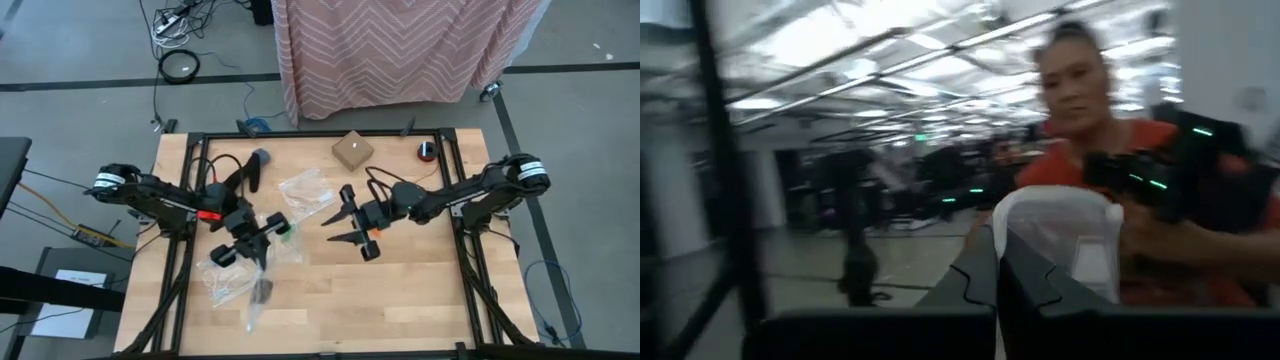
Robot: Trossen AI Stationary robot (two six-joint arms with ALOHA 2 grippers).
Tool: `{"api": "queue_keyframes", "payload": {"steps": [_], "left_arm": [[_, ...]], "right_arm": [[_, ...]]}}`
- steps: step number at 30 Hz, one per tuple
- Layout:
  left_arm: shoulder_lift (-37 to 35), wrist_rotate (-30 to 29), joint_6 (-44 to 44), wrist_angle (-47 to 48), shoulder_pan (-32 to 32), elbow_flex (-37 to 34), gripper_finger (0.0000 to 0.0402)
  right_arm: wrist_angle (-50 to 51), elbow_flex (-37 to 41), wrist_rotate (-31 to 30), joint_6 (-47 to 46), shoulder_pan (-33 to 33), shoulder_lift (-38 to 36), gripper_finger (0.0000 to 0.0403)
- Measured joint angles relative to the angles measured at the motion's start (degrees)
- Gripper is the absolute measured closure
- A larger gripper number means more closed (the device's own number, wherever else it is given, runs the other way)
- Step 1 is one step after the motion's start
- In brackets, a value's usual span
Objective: Sort rubber bands
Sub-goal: Close the transparent zip bag
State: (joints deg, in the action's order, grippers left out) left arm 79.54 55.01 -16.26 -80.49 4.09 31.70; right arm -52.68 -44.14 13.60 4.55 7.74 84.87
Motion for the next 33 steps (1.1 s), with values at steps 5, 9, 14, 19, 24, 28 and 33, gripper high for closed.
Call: {"api": "queue_keyframes", "payload": {"steps": [5,9,14,19,24,28,33], "left_arm": [[0.01,-13.34,1.17,7.10,-2.48,-0.02,0.0400],[0.03,-29.45,2.81,14.66,-4.33,-0.07,0.0401],[0.01,-34.72,4.00,14.08,-5.46,-0.07,0.0401],[-0.04,-35.84,3.95,13.40,-6.58,-0.07,0.0401],[-0.04,-37.41,0.92,13.14,-7.87,-0.07,0.0401],[-0.04,-40.90,1.55,13.14,-7.86,-0.07,0.0401],[-0.04,-47.88,2.68,13.14,-7.88,-0.07,0.0401]], "right_arm": [[0.13,0.00,-6.66,6.18,5.60,-0.27,0.0245],[0.34,0.00,-26.99,17.62,11.77,-0.27,0.0245],[0.43,0.00,-47.62,24.32,18.04,-1.61,0.0245],[4.36,0.00,-61.85,27.73,23.82,-4.52,0.0242],[5.58,0.00,-83.48,32.58,30.69,-8.43,0.0238],[5.54,0.00,-85.26,28.06,35.04,-9.80,0.0234],[6.61,0.00,-85.43,24.21,37.17,-8.34,0.0233]]}}
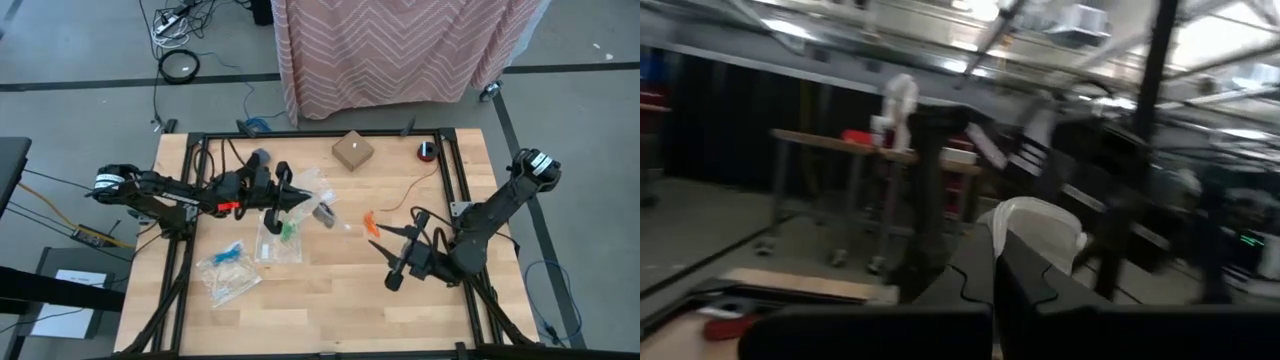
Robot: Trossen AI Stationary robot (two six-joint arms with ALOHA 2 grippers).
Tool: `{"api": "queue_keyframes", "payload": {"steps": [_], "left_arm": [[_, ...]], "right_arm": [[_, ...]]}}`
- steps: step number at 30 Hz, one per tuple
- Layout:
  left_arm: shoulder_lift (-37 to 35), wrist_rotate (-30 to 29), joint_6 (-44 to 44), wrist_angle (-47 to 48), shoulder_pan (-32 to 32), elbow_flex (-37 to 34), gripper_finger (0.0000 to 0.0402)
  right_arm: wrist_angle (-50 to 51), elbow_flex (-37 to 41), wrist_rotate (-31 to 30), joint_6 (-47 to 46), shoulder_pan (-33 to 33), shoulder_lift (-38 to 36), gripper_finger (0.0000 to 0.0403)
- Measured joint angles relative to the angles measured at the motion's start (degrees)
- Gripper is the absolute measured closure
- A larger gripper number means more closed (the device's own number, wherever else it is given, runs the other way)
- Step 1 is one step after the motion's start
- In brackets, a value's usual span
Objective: Sort rubber bands
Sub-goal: Close the transparent zip bag
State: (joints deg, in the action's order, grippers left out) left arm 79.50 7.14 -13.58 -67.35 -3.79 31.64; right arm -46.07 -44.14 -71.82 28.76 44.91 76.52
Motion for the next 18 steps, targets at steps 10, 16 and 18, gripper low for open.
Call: {"api": "queue_keyframes", "payload": {"steps": [10,16,18], "left_arm": [[0.00,-3.46,-0.16,-0.55,0.02,0.00,0.0401],[0.00,-4.44,-0.14,-1.39,0.04,0.00,0.0400],[0.00,-4.55,-0.07,-2.54,0.02,0.00,0.0400]], "right_arm": [[0.89,0.00,3.16,-6.68,-4.87,3.09,0.0233],[3.57,0.00,8.88,-12.42,-7.07,3.09,0.0232],[4.42,0.00,8.96,-13.37,-7.58,3.09,0.0232]]}}
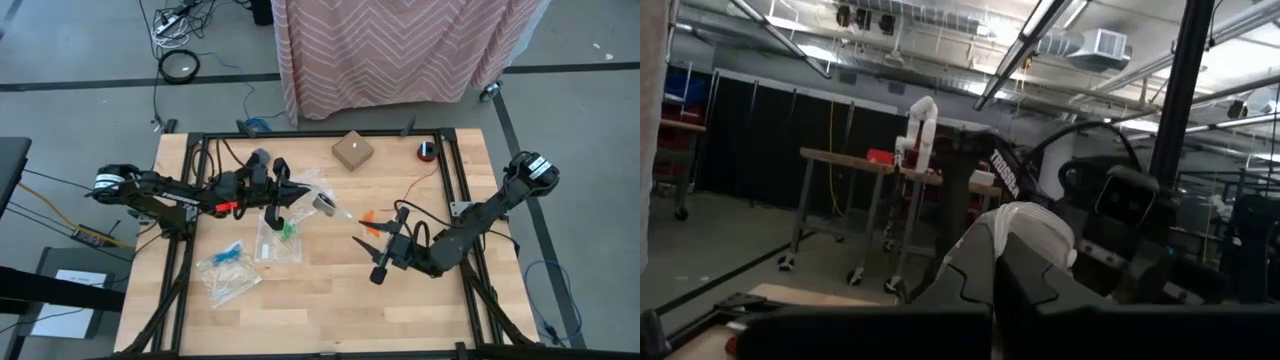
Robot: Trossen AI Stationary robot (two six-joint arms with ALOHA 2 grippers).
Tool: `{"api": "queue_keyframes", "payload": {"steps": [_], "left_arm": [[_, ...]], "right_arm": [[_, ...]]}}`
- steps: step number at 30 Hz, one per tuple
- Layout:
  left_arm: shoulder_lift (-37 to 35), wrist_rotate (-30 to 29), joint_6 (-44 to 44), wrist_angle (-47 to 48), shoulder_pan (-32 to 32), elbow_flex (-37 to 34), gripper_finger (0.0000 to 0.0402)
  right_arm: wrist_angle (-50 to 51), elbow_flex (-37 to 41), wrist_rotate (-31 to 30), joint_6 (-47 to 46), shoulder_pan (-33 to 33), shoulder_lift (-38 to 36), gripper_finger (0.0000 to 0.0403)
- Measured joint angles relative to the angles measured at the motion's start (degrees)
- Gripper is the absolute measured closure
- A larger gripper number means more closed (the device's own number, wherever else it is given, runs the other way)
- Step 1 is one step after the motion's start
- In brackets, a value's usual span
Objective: Sort rubber bands
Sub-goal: Close the transparent zip bag
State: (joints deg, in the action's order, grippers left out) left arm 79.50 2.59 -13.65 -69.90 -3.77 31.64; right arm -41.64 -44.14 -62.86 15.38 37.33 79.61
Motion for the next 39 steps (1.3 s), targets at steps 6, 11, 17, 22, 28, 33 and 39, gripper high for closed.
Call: {"api": "queue_keyframes", "payload": {"steps": [6,11,17,22,28,33,39], "left_arm": [[0.00,0.05,-0.04,-0.67,0.02,0.00,0.0399],[0.00,0.50,-0.07,-1.08,0.02,0.00,0.0399],[0.00,0.57,-0.07,-1.06,0.07,0.00,0.0399],[0.00,0.61,-0.09,-1.06,0.10,0.00,0.0398],[0.00,0.66,-0.45,-1.04,0.13,0.00,0.0398],[0.00,0.66,-0.55,-1.02,0.13,0.00,0.0398],[0.00,1.47,-0.56,-0.94,0.13,0.00,0.0398]], "right_arm": [[0.48,0.00,0.12,-0.69,-2.23,0.00,0.0233],[1.08,0.00,3.27,-1.81,-4.79,0.00,0.0232],[1.07,0.00,6.13,-1.84,-7.40,0.00,0.0237],[1.04,0.00,9.49,-1.82,-9.05,0.00,0.0254],[0.91,0.00,10.17,-1.62,-10.39,0.00,0.0290],[0.70,0.00,10.16,-1.37,-10.90,0.00,0.0352],[-2.31,0.00,10.13,2.98,-10.91,0.00,0.0399]]}}
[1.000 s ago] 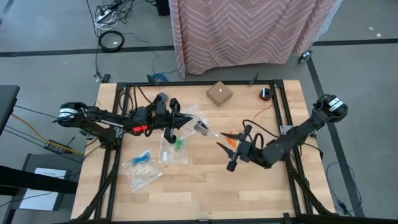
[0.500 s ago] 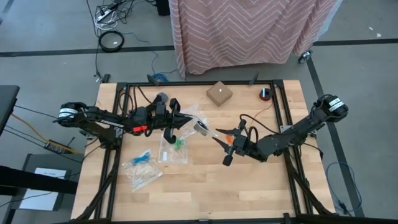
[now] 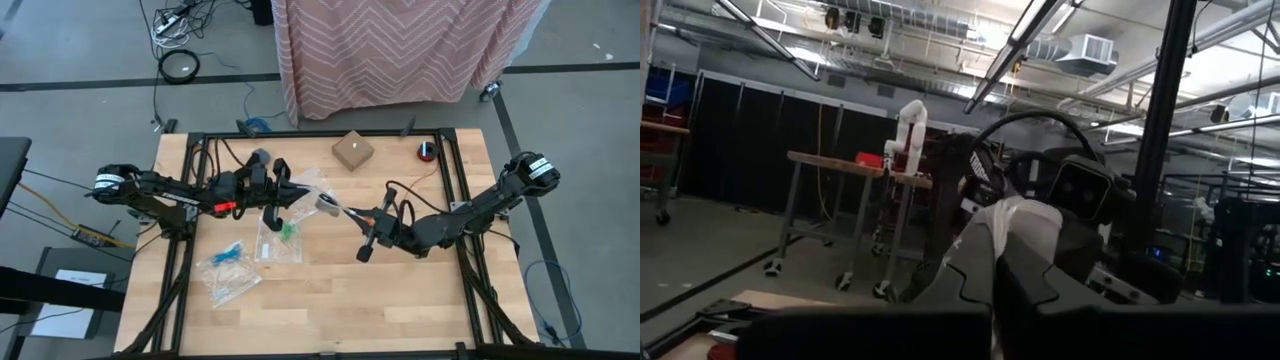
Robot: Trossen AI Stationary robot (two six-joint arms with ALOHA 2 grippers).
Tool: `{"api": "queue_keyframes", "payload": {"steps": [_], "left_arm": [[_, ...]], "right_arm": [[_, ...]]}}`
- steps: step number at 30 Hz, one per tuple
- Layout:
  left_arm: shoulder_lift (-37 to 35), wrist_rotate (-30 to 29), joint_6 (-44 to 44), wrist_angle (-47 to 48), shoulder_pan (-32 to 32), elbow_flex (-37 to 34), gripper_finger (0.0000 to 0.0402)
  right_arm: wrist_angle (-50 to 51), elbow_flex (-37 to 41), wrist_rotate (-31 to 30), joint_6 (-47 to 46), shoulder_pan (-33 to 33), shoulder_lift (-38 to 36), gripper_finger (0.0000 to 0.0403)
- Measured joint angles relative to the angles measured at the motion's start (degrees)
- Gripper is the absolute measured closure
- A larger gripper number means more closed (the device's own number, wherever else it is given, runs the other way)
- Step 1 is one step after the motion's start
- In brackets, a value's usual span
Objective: Sort rubber bands
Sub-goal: Close the transparent zip bag
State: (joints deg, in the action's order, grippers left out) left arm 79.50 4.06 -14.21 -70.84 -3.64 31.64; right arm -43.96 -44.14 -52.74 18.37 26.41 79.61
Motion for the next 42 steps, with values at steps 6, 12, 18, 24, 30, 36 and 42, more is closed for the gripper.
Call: {"api": "queue_keyframes", "payload": {"steps": [6,12,18,24,30,36,42], "left_arm": [[-0.02,3.02,0.98,4.85,-0.01,0.00,0.0398],[-0.02,2.58,1.89,8.76,-0.11,0.00,0.0399],[-0.02,2.28,1.91,10.03,-0.09,0.00,0.0397],[-0.02,10.98,7.60,11.97,-0.11,0.00,0.0363],[-0.02,15.68,12.62,14.71,-0.11,0.00,0.0315],[-0.04,16.06,16.48,21.54,-0.11,0.00,0.0262],[-0.02,15.73,18.35,24.86,-0.11,0.00,0.0212]], "right_arm": [[-4.50,0.00,-9.90,5.54,0.57,-0.02,0.0403],[-1.67,0.00,-14.57,6.45,0.59,-0.02,0.0403],[-0.91,0.00,-14.61,5.59,0.22,-0.02,0.0403],[3.36,0.00,-14.77,1.83,0.61,-0.02,0.0403],[15.77,0.00,-15.44,-11.60,0.59,-0.02,0.0403],[19.95,0.00,-15.21,-16.25,1.03,-0.02,0.0403],[21.83,0.00,-16.18,-17.98,1.33,-0.02,0.0403]]}}
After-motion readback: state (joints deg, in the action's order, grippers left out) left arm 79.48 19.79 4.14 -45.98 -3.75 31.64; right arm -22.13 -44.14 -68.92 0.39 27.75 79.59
